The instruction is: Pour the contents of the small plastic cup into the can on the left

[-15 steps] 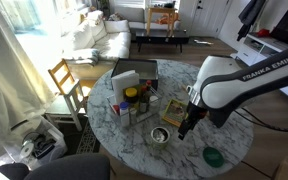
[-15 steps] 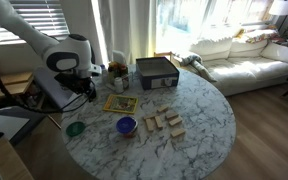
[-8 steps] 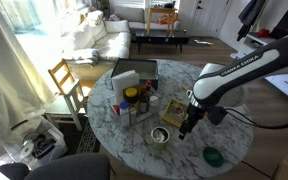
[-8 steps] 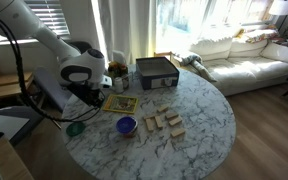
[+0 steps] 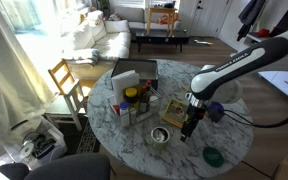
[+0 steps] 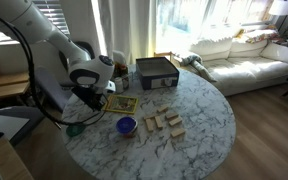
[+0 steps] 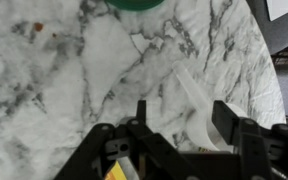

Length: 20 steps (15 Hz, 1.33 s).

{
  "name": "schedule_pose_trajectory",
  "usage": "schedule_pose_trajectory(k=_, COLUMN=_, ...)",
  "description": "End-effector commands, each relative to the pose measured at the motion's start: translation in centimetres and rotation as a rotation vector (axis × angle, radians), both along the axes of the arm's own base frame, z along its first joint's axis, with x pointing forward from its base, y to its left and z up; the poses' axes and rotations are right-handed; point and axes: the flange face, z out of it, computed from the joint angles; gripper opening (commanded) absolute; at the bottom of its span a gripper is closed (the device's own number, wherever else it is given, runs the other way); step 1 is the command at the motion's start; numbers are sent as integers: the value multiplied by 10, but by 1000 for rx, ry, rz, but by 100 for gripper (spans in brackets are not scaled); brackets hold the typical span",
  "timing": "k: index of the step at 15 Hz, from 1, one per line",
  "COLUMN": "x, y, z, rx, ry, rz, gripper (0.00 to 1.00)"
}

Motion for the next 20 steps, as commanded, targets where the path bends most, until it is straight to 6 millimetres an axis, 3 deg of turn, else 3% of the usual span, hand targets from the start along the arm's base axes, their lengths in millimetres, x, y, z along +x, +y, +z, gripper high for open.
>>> schedule_pose_trajectory(k=1, x=6, y=-3, z=-7, rx=44, ry=14, rz=5, gripper=99)
schedule_pose_trajectory(k=6, x=9, y=3, z=-2, rx=70, ry=0, rz=37, gripper=100)
schedule_pose_trajectory(k=10, x=5, y=-4, z=-5, rx=134, ry=39, rz=92, gripper=100)
schedule_pose_trajectory(k=14, x=1, y=-13, z=-12, rx=183, ry=77, rz=116, gripper=61)
schedule_pose_trajectory(k=18, x=4, y=-10, z=-18, rx=228, ry=72, rz=115, gripper=74)
schedule_pose_trajectory(k=20, x=8, y=-8, z=-21, rx=238, ry=46, rz=78, gripper=74)
